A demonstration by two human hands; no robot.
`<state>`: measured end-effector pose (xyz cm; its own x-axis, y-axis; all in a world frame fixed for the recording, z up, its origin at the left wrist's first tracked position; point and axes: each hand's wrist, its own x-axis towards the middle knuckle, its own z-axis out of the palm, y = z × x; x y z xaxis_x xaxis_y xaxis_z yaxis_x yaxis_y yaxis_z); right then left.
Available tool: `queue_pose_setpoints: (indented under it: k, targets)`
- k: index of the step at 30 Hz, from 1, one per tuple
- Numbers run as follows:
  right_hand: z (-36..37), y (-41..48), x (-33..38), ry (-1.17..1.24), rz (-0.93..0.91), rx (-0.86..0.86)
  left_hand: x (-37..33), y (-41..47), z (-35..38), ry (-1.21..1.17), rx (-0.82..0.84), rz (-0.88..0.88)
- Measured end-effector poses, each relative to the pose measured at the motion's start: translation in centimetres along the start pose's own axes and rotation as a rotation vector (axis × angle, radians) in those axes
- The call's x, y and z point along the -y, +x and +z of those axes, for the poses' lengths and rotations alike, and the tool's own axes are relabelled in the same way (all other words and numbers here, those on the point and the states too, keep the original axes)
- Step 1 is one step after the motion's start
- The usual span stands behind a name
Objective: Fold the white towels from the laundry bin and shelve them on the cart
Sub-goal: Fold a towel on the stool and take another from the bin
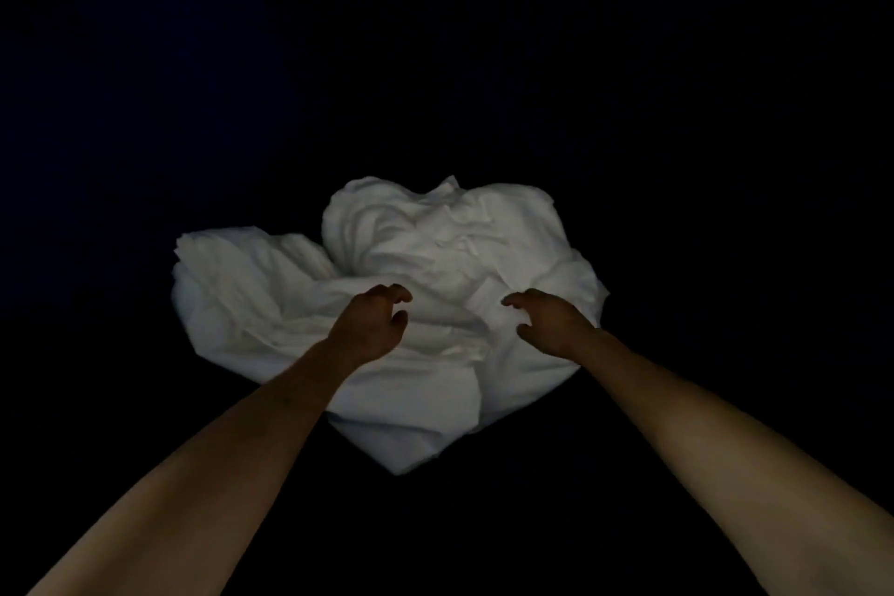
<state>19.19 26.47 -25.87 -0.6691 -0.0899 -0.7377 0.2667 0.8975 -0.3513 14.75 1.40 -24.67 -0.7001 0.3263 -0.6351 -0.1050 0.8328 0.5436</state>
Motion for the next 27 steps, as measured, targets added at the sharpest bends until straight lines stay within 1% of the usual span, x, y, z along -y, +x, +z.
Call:
queue_pose_setpoints:
  k: [4,9,12,17,19,20,21,22,24,25,26,27]
  targets:
    - [3.1,6.8,-0.5,-0.052,-0.090,-0.008,2.1,4.8,2.4,-0.010,-0.025,0.074]
    - [5.9,12.7,-2.5,-0.148,-0.087,-0.014,4.1,9.6,5.1,-0.037,-0.045,0.088]
    - [7.1,14.7,-3.6,-0.260,-0.100,0.024,5.2,11.0,6.6,-0.050,-0.026,0.080]
    - [7.9,15.0,-3.6,-0.412,-0.220,-0.032,6.5,10.4,8.5,-0.052,-0.014,0.029]
    - [7.6,13.9,-3.3,-0.467,-0.204,-0.030,6.1,10.1,8.4,-0.055,0.019,0.025]
    - [7.5,13.5,-3.1,-0.442,-0.198,-0.097,5.9,10.0,8.3,-0.049,0.055,-0.001]
    - [7.2,13.1,-2.6,-0.392,-0.197,-0.104,5.7,10.0,8.2,-0.033,0.091,-0.009]
    - [6.9,12.8,-2.5,-0.406,-0.224,-0.147,5.3,9.9,7.9,-0.021,0.120,-0.003]
    - [6.2,12.1,-1.8,-0.355,-0.208,-0.143,4.7,9.8,7.6,-0.022,0.155,0.008]
    - [6.0,11.7,-1.6,-0.382,-0.207,-0.124,4.4,9.7,7.6,-0.023,0.165,0.013]
    - [5.9,11.2,-1.4,-0.338,-0.238,-0.154,4.0,9.3,7.5,-0.023,0.168,0.022]
    - [5.9,10.8,-1.1,-0.293,-0.254,-0.148,3.6,8.9,7.5,-0.026,0.167,0.025]
